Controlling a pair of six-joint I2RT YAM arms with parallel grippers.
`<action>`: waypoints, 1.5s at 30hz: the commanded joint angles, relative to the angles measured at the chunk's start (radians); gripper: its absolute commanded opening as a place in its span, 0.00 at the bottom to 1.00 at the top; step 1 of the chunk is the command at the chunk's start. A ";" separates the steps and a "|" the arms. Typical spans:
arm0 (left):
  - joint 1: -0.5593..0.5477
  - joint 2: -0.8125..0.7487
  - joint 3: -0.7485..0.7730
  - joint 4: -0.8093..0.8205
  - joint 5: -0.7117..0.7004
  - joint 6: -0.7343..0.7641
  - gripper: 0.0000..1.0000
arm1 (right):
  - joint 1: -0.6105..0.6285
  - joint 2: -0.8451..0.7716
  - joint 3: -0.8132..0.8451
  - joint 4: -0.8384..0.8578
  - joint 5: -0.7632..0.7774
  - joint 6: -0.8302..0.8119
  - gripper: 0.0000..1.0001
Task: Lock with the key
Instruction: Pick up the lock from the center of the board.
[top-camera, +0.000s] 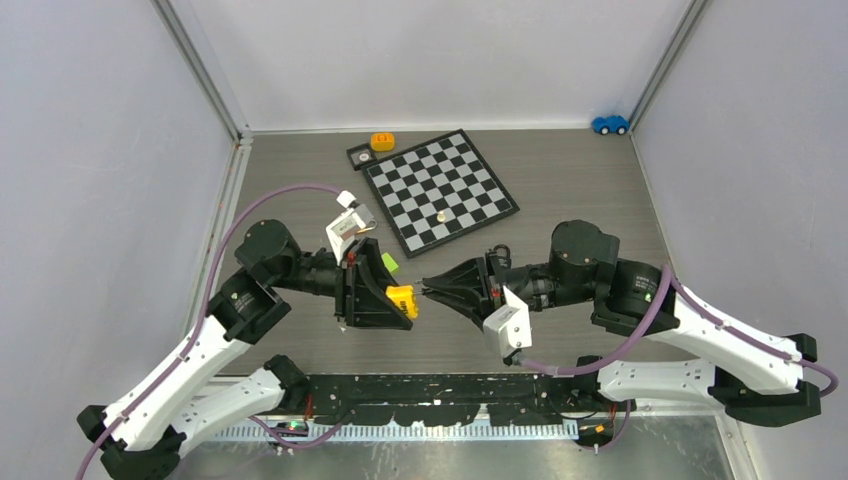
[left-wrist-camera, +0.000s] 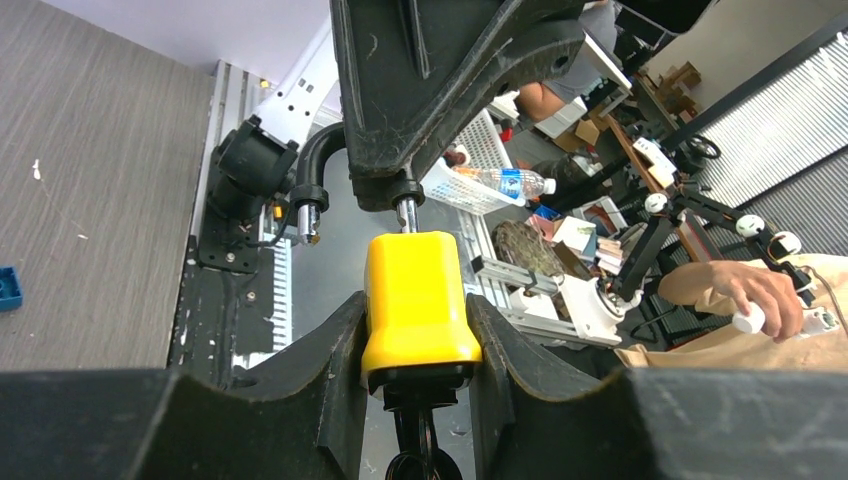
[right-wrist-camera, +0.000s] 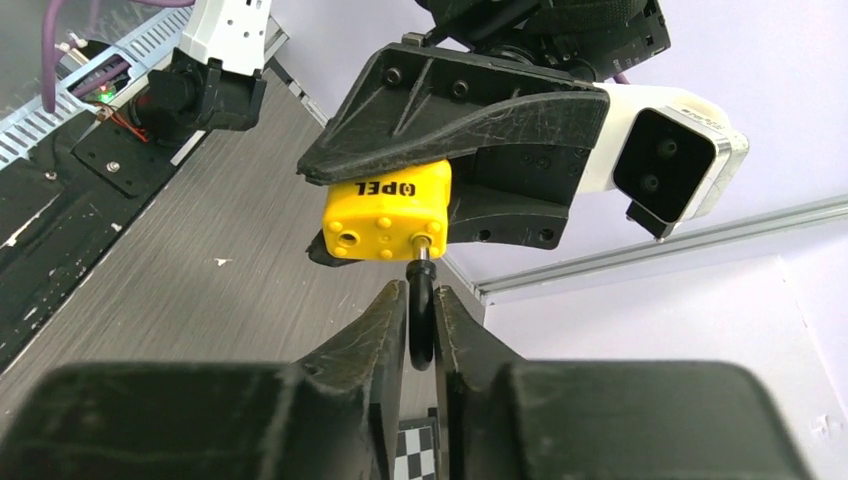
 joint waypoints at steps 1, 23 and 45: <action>-0.001 -0.017 0.017 0.121 0.028 -0.016 0.00 | 0.008 0.014 0.073 -0.102 -0.031 0.007 0.16; -0.001 -0.075 0.106 -0.163 -0.206 0.275 0.00 | 0.013 0.146 0.242 0.015 0.108 1.314 0.00; -0.001 -0.144 -0.003 0.198 -0.358 0.117 0.99 | 0.013 0.027 -0.020 0.423 0.287 1.521 0.00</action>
